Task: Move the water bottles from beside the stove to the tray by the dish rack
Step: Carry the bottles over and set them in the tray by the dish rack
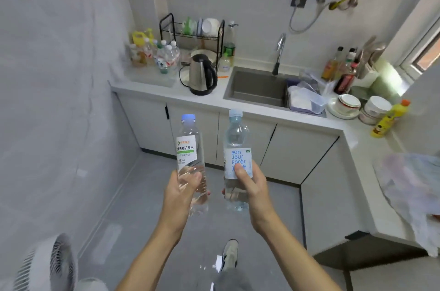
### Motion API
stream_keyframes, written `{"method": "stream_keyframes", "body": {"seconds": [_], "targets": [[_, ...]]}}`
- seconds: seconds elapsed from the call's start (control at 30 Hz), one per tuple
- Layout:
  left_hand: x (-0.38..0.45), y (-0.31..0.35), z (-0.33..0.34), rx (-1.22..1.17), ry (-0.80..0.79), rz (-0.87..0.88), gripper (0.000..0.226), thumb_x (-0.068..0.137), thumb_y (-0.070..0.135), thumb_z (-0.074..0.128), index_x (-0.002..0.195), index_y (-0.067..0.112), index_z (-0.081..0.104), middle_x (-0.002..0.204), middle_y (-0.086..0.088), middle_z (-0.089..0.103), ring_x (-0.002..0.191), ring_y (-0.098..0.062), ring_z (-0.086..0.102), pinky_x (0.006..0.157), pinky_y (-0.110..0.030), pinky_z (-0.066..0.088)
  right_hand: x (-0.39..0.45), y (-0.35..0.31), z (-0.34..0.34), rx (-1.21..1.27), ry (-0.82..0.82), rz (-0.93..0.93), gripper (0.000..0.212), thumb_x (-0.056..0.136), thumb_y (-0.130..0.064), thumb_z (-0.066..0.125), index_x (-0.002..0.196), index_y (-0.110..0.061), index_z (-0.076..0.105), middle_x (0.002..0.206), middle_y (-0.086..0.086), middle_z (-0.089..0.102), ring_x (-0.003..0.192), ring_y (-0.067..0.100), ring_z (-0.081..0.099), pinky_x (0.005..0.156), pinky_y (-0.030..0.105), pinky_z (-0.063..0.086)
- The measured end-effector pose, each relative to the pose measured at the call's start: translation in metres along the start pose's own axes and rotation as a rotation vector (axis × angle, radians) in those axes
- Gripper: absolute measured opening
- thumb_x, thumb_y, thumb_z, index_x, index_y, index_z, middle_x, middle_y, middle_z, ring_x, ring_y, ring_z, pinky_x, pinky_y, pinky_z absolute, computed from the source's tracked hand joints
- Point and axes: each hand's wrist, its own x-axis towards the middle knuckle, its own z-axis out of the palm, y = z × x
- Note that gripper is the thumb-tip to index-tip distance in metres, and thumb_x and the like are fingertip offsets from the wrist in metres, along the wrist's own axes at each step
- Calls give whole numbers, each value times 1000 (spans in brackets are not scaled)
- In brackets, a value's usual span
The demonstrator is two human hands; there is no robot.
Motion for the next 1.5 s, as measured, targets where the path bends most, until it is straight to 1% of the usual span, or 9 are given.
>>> {"method": "stream_keyframes", "body": {"seconds": [0.1, 0.23, 0.4, 0.53, 0.63, 0.8, 1.17, 1.33, 1.5], "targets": [[68, 14, -10, 9, 102, 6, 55, 78, 45, 79, 123, 17, 64, 94, -4, 77, 85, -36, 77, 53, -35, 56, 79, 4, 34, 3, -89, 21, 49, 83, -44, 78, 122, -17, 68, 109, 11, 75, 88, 27, 70, 76, 50, 62], [166, 41, -30, 88, 241, 31, 58, 70, 53, 82, 115, 21, 65, 100, -3, 78, 99, -41, 76, 67, -41, 57, 185, -3, 79, -31, -197, 62, 44, 85, -41, 79, 121, -18, 66, 115, 16, 73, 91, 29, 71, 79, 51, 63], [265, 89, -59, 129, 370, 69, 41, 75, 32, 78, 110, 16, 62, 101, -13, 77, 93, -34, 76, 83, -46, 59, 301, -23, 144, -82, -335, 88, 45, 84, -39, 79, 123, -21, 65, 117, 15, 72, 97, 25, 72, 90, 56, 60], [330, 110, -96, 118, 414, 92, 31, 86, 10, 81, 109, 17, 61, 89, -5, 76, 75, -19, 72, 67, -36, 57, 382, -24, 208, -120, -438, 101, 46, 83, -36, 77, 125, -22, 64, 114, 9, 74, 96, 18, 72, 81, 34, 61], [386, 116, -126, 99, 412, 78, 30, 92, -4, 72, 112, 14, 61, 88, 0, 76, 73, -11, 71, 65, -27, 59, 442, -13, 257, -148, -481, 120, 48, 83, -33, 79, 128, -23, 64, 117, 12, 74, 102, 29, 72, 90, 50, 62], [500, 141, -171, 6, 373, 51, 29, 94, 0, 72, 116, 12, 58, 91, -7, 72, 75, -17, 70, 63, -26, 59, 539, -3, 335, -175, -432, 123, 53, 77, -25, 81, 125, -17, 60, 118, 18, 72, 103, 36, 74, 91, 64, 59], [713, 201, -207, 90, 199, 48, 40, 95, 27, 77, 130, 34, 60, 115, 3, 75, 102, -16, 75, 79, -32, 64, 704, -29, 413, -135, -288, 98, 41, 98, -37, 71, 137, -37, 57, 124, -12, 75, 113, 11, 73, 91, 35, 60], [809, 202, -200, 241, 206, 59, 36, 91, 15, 80, 120, 29, 64, 109, 6, 78, 99, -6, 74, 80, -21, 55, 795, -26, 423, -189, -249, 104, 45, 93, -28, 80, 132, -31, 58, 120, -6, 77, 109, 16, 75, 90, 45, 64], [894, 200, -205, 414, 239, 59, 37, 83, 28, 89, 113, 31, 67, 106, 7, 77, 97, -9, 73, 84, -33, 58, 887, -15, 433, -320, -231, 22, 61, 79, -19, 92, 129, -25, 58, 119, -2, 77, 109, 17, 75, 94, 48, 63]]}}
